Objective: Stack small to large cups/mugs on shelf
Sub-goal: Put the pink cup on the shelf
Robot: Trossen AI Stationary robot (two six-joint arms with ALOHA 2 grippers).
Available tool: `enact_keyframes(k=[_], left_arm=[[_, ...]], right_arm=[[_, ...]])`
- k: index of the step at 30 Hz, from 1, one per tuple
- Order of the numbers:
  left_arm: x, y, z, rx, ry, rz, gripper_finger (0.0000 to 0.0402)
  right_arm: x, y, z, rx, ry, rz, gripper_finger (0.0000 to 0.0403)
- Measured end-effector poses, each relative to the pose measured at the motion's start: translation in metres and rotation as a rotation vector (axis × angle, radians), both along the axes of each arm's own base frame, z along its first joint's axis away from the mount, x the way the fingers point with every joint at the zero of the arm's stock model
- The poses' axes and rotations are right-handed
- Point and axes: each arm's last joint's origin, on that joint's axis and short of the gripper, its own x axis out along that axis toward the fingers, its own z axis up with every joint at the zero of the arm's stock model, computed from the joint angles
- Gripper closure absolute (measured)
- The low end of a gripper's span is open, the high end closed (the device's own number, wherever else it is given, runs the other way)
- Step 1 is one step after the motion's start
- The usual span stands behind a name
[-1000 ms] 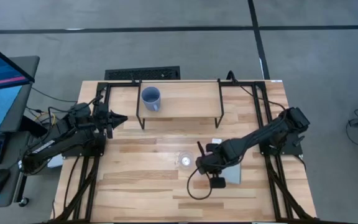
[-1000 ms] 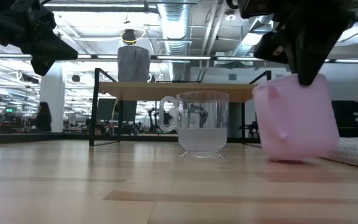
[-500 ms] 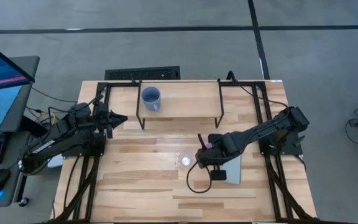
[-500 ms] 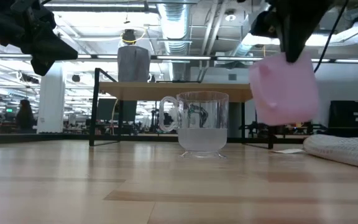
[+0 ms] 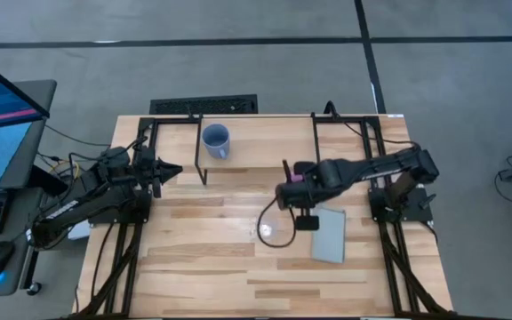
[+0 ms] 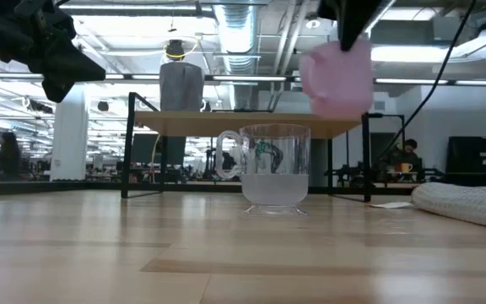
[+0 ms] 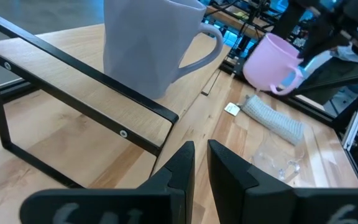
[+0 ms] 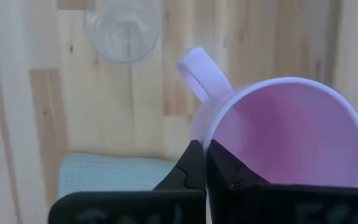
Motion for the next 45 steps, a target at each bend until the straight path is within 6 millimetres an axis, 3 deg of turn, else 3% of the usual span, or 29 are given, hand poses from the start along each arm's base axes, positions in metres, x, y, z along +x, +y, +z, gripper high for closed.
enact_keyframes(k=[19,29,38,45], left_arm=[[0.0,0.0,0.0,0.0,-0.001,0.001,0.0368],[0.0,0.0,0.0,-0.008,-0.004,0.003,0.0368],[0.0,0.0,0.0,-0.009,-0.003,0.009,0.0368],[0.0,0.0,0.0,-0.009,-0.002,0.012,0.0368]], right_arm=[[0.024,-0.093,0.051,-0.095,-0.215,-0.026,0.0395],[0.052,-0.113,0.061,-0.095,-0.188,0.061,0.0395],[0.063,-0.13,0.062,-0.041,-0.178,0.185,0.0395],[0.066,-0.141,0.057,-0.032,-0.175,0.168,0.0395]])
